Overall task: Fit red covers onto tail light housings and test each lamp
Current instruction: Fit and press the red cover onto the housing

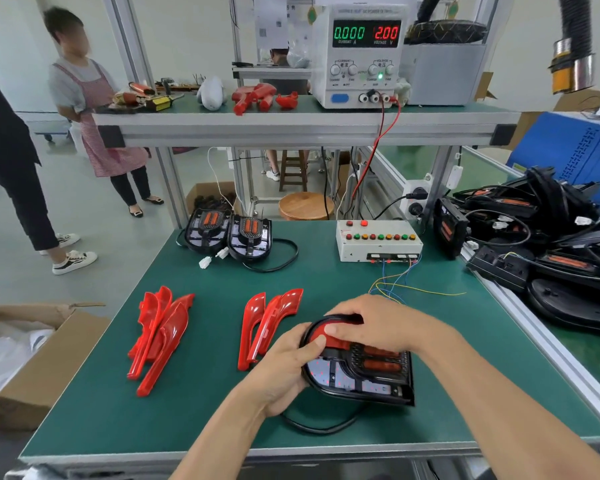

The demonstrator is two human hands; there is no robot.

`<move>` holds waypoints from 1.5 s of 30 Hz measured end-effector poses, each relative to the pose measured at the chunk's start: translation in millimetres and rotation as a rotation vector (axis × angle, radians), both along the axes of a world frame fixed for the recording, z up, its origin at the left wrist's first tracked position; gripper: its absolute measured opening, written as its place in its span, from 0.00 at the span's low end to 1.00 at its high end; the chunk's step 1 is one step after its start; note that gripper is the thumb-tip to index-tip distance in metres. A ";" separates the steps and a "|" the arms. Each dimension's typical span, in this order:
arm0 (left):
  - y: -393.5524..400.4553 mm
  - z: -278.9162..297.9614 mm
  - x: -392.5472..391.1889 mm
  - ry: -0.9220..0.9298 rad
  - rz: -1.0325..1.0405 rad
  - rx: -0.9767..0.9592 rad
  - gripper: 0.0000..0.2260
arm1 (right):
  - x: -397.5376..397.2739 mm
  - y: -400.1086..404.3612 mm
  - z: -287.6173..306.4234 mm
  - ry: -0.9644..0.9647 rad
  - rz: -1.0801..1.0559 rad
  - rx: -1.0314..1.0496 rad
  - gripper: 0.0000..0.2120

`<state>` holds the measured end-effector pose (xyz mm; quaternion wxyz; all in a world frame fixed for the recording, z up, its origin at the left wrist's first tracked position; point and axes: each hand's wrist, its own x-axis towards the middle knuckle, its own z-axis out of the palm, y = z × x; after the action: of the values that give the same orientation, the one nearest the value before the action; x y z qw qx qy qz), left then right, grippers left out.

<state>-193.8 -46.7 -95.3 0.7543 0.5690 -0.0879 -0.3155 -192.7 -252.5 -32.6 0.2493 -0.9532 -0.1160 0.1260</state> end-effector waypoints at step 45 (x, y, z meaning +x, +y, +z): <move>110.7 32.6 39.1 -0.750 0.695 1.541 0.14 | -40.2 -11.4 -49.6 0.133 -0.720 0.632 0.18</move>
<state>-154.6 64.0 -62.6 0.1419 0.9729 0.0835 0.1622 -232.9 -263.9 -82.2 0.5614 -0.8002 0.2047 0.0512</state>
